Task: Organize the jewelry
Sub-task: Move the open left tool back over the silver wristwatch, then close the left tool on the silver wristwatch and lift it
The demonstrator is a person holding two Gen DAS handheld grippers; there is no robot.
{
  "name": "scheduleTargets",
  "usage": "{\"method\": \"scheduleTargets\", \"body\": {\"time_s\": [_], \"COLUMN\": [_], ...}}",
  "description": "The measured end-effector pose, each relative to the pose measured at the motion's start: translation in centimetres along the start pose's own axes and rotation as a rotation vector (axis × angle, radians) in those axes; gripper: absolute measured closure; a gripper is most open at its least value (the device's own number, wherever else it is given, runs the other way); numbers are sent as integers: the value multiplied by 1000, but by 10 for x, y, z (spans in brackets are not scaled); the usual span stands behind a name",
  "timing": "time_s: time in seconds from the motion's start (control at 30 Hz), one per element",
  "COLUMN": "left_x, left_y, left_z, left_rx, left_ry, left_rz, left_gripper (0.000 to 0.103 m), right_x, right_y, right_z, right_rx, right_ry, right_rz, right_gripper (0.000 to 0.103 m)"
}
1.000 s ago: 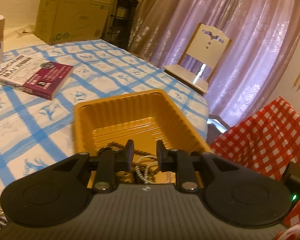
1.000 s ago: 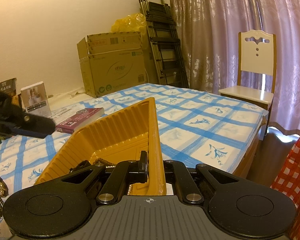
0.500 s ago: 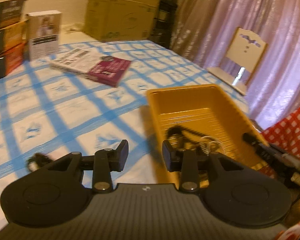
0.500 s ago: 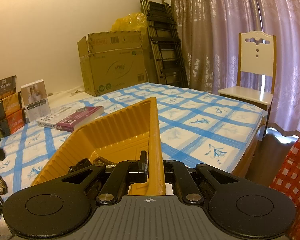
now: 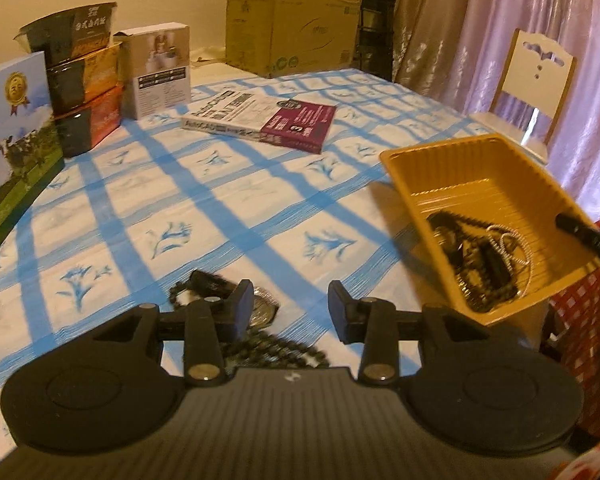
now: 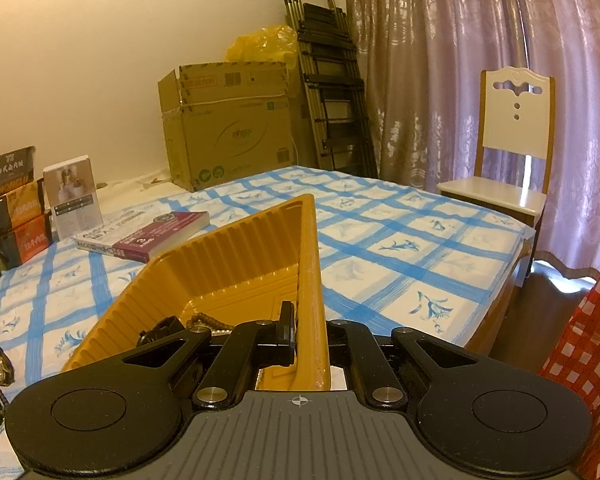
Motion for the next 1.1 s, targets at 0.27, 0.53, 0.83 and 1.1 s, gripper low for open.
{"method": "scheduleTargets", "body": {"time_s": [0.27,0.53,0.83,1.1], "left_x": [-7,-9,-11,-21], "left_y": [-6,-20,-26,-29], "left_z": [11,16,14,13], "left_rx": [-28,-60,-63,-61], "left_ry": [-11,-21,-26,-14], "left_rz": [-32,-66,-79,-110], "left_gripper": [64,62,57,54], "right_x": [-2,-3,-4,-4], "right_y": [0,-1,0,0], "right_z": [-1,-2,-2,-2], "right_rx": [0,-1,-1,-2], "right_ry": [0,1,2,2], "right_rz": [1,1,2,2], "right_gripper": [97,97,97,97]}}
Point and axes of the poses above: each gripper's, at about its wrist camera, not at the fingertips, and y roughly against the way its jaws point, x to its right, z to its underside, the point moved 1 cm from there along -y, roughly the way its jaws point, and after that the axes turned 11 degrees about z, right-handed, at the moved point
